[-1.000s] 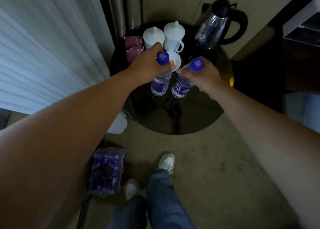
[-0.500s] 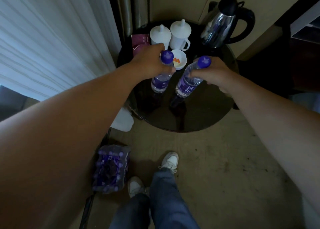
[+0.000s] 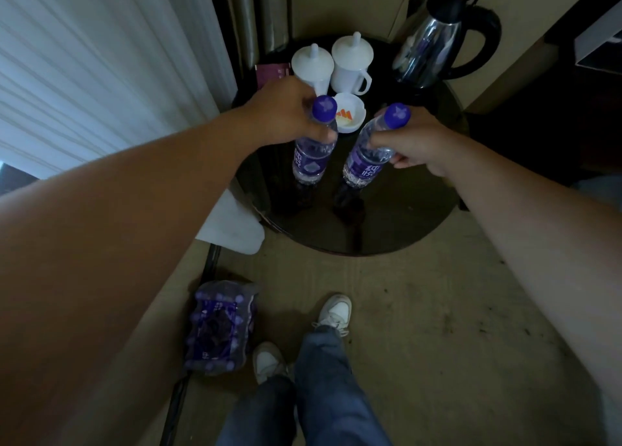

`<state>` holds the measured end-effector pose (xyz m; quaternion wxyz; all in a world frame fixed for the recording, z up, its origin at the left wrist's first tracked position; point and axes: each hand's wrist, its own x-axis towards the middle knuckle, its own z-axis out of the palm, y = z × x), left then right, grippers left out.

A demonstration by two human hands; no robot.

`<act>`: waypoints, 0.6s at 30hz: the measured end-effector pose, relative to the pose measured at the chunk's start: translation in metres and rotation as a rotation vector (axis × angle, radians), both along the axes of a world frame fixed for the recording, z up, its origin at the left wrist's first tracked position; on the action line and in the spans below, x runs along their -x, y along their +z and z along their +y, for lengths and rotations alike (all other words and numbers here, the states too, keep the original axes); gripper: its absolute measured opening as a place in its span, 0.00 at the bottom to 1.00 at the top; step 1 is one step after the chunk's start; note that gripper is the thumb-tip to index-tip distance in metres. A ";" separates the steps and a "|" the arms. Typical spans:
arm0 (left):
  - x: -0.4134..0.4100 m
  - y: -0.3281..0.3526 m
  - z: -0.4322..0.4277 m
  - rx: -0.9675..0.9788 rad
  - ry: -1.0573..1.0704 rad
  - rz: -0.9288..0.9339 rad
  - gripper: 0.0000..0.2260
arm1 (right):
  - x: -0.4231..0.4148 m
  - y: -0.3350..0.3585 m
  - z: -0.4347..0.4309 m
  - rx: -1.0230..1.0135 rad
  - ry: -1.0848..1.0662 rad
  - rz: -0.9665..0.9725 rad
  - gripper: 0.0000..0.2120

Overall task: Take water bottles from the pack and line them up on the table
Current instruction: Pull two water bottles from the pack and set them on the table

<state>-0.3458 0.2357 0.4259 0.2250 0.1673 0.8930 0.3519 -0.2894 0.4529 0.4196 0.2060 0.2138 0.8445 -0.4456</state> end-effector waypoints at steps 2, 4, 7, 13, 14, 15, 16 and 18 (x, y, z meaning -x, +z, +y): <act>-0.002 -0.001 0.001 0.016 0.036 0.084 0.26 | 0.001 0.000 0.000 0.009 -0.008 -0.018 0.25; -0.005 -0.004 0.005 0.010 0.059 0.114 0.26 | 0.001 0.000 0.000 0.011 -0.017 -0.032 0.27; -0.005 -0.008 0.011 -0.034 0.116 0.113 0.24 | 0.000 0.001 -0.002 0.044 -0.038 -0.033 0.28; -0.013 -0.011 0.021 -0.090 0.134 0.059 0.18 | -0.003 -0.002 -0.008 0.081 -0.101 0.010 0.26; -0.017 -0.013 0.021 -0.135 0.142 0.051 0.13 | -0.004 -0.002 -0.008 0.107 -0.103 -0.009 0.26; -0.023 -0.013 0.021 -0.168 0.131 0.063 0.10 | -0.004 -0.001 -0.009 0.134 -0.102 -0.025 0.26; -0.028 -0.013 0.022 -0.176 0.118 0.083 0.09 | -0.004 0.000 -0.009 0.151 -0.097 -0.029 0.26; -0.037 -0.009 0.023 -0.166 0.116 0.109 0.07 | -0.002 0.007 -0.009 0.134 -0.085 0.009 0.25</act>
